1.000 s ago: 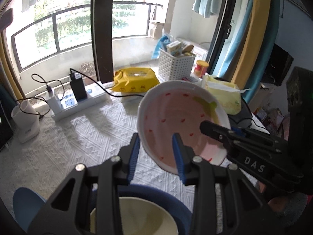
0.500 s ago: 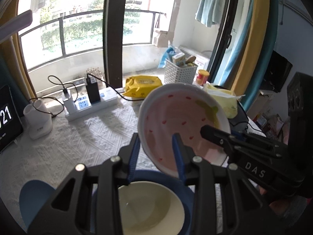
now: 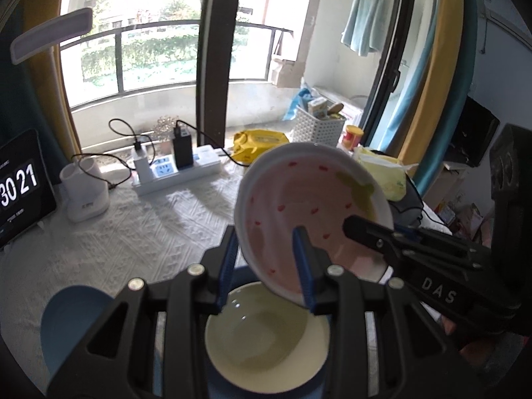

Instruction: Organize plates and bowls

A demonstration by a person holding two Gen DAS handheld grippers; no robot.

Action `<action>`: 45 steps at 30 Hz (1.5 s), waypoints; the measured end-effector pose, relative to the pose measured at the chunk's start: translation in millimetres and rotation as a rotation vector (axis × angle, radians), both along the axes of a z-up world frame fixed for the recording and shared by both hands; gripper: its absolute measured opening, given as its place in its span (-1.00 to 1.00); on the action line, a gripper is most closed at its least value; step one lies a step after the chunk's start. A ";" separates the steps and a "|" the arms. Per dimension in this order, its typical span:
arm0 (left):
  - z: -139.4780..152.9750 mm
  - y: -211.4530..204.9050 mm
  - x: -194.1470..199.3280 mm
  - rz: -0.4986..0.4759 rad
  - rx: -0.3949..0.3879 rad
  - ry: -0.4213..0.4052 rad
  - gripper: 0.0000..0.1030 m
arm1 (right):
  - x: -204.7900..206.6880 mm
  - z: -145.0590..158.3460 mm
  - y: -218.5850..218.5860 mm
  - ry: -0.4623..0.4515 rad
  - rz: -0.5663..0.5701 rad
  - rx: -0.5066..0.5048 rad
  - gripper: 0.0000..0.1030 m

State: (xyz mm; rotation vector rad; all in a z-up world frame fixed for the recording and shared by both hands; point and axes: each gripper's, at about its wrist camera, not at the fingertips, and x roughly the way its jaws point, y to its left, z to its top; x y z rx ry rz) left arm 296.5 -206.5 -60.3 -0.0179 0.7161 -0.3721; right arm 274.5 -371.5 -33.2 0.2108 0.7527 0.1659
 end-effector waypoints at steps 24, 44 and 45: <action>-6.4 33.6 -42.0 0.025 -0.014 -0.014 -0.33 | -35.6 -10.8 35.7 0.038 0.044 0.008 -0.59; -28.5 35.6 -55.8 0.025 -0.005 0.040 -0.33 | -49.3 -42.7 42.9 0.130 0.063 -0.002 -0.59; -29.6 35.3 -56.3 0.024 -0.005 0.043 -0.33 | -49.7 -44.1 42.9 0.135 0.064 -0.003 -0.59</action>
